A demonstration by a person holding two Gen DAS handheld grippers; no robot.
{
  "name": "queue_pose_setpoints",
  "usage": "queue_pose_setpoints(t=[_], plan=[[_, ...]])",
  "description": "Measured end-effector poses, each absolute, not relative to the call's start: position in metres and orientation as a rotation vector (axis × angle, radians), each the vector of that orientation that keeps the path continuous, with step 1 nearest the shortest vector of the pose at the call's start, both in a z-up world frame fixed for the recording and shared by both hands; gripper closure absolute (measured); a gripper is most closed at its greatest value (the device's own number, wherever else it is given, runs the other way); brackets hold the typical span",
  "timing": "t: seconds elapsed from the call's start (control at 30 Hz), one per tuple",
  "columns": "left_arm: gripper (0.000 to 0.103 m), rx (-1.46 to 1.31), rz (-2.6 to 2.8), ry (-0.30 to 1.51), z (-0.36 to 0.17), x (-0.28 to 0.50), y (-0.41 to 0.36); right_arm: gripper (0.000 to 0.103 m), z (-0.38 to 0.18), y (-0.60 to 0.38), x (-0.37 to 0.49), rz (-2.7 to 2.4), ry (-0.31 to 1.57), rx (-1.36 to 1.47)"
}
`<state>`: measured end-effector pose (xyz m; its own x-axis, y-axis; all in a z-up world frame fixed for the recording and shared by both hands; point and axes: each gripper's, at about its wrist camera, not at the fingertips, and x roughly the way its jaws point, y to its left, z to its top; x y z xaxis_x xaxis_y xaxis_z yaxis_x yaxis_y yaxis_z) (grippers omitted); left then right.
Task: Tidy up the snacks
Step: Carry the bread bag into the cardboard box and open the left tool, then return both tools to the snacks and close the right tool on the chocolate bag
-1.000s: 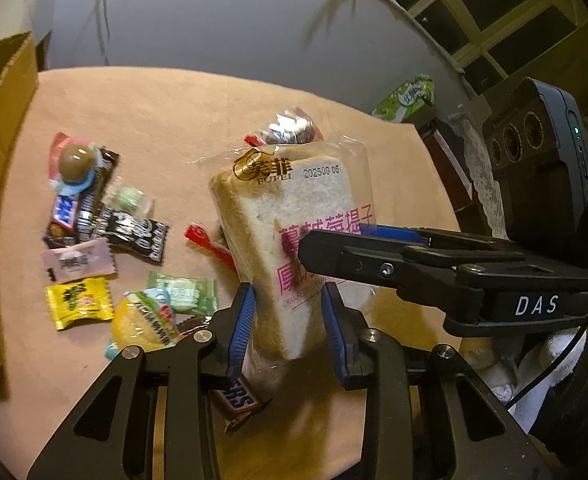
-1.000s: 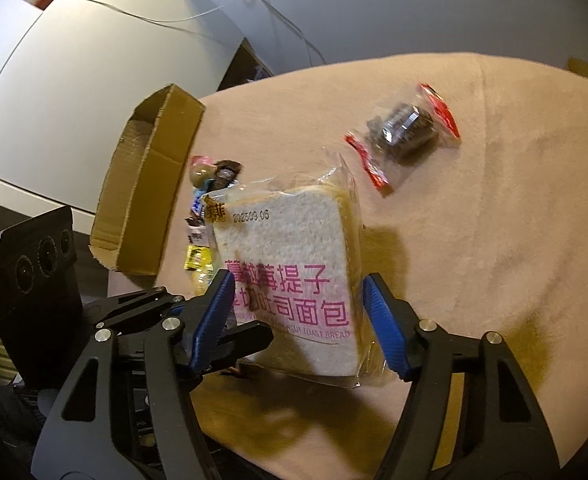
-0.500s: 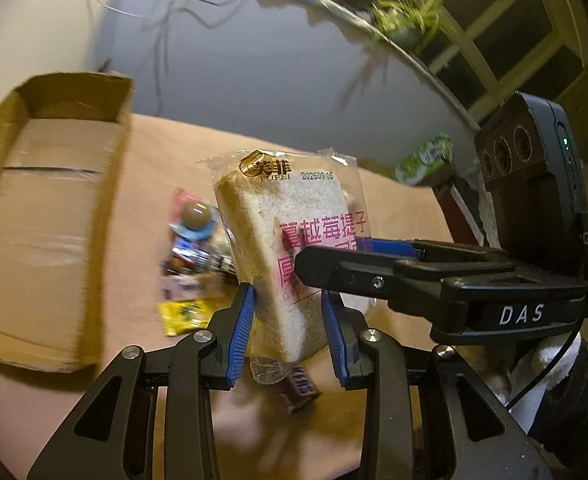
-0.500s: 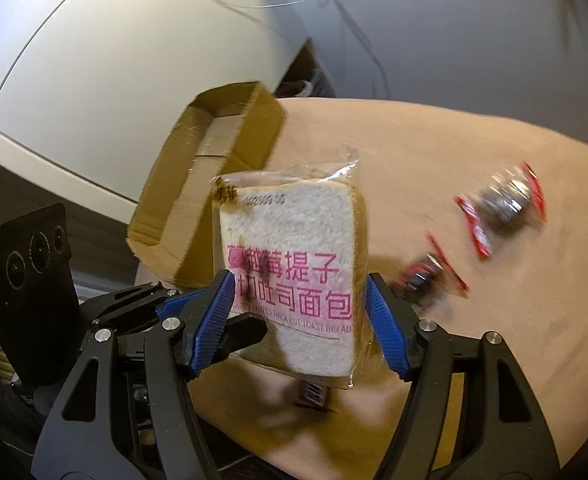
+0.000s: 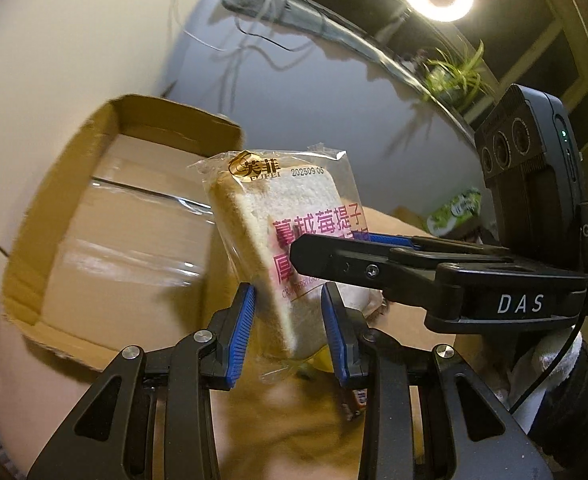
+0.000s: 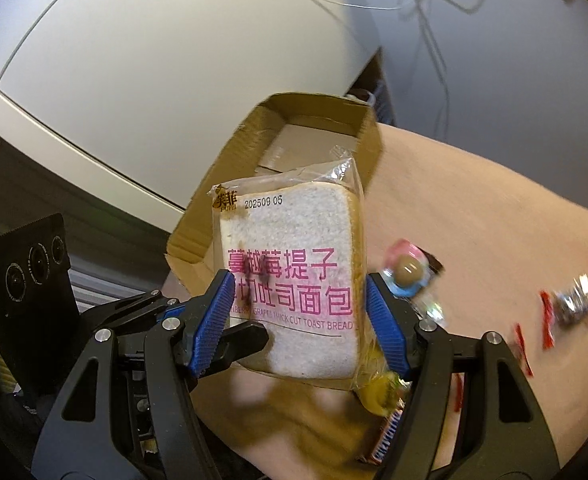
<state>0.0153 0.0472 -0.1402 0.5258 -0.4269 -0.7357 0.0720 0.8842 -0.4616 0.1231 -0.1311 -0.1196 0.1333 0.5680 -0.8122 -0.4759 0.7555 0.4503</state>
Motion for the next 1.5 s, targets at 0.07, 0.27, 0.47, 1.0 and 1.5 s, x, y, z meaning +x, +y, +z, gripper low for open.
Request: queue_pose_setpoints(t=[0.07, 0.27, 0.47, 1.0, 1.5], plan=[[0.071, -0.413, -0.285, 0.974, -0.14, 0.017, 0.057, 0.033, -0.119, -0.118, 0.126, 0.775, 1.222, 0.077], [0.071, -0.438, -0.221, 0.973, -0.142, 0.024, 0.081, 0.033, -0.123, -0.081, 0.132, 0.826, 1.234, 0.046], [0.071, -0.444, -0.174, 0.979, -0.146, 0.026, 0.101, 0.033, -0.133, -0.05, 0.136, 0.848, 1.257, 0.017], [0.072, -0.428, -0.071, 0.987, -0.155, 0.025, 0.118, 0.033, -0.138, -0.032, 0.135, 0.849, 1.273, -0.011], [0.068, -0.362, -0.101, 0.953, -0.141, 0.013, 0.105, 0.025, -0.117, -0.076, 0.131, 0.774, 1.188, -0.025]])
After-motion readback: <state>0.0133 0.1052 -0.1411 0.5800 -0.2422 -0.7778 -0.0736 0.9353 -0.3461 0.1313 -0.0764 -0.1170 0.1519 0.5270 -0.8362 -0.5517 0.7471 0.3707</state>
